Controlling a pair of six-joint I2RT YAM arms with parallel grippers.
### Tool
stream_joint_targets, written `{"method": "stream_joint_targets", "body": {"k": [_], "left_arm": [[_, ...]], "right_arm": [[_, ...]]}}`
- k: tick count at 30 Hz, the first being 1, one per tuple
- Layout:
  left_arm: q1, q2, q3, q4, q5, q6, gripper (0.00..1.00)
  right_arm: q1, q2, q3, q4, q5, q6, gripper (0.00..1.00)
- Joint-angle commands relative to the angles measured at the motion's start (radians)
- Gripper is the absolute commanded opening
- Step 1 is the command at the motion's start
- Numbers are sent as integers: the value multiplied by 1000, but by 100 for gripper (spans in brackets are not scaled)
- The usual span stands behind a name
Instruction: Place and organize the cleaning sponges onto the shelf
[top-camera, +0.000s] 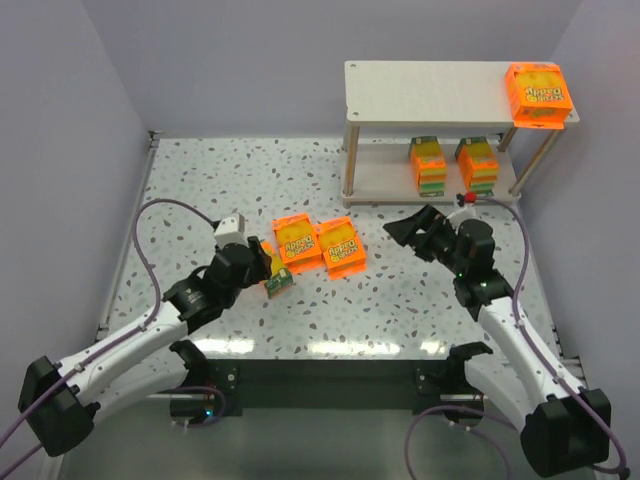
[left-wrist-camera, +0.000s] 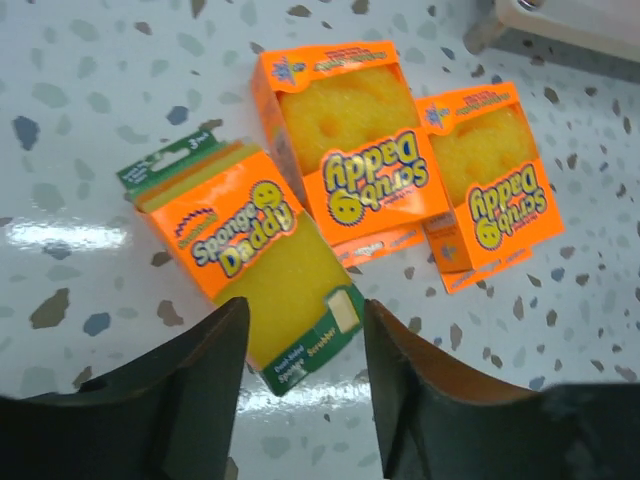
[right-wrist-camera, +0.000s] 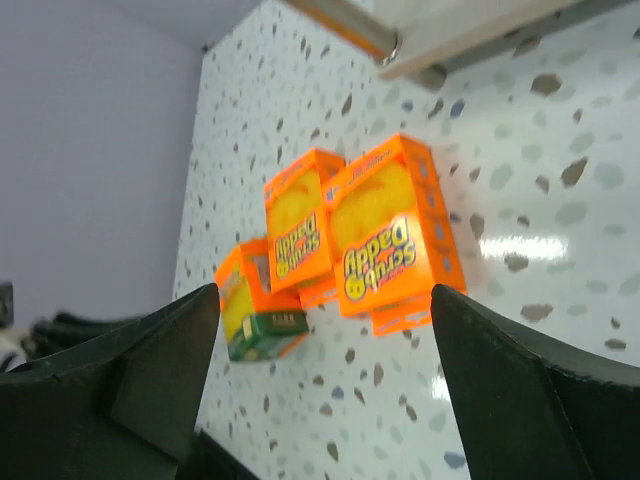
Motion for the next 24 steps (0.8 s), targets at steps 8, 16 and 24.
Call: {"method": "stream_joint_targets", "body": {"k": [8,16,24], "left_arm": [[315,138,9,115,57,117,5],[421,286,37,360,195,215,0],[512,474,31,480,276,258,0]], "right_arm": [[187,-88,-36,-301,-55,-190,86],[335,-1,-74,-287,-122,-194,53],[448,22,-120,-201,-81,-128,29]]}}
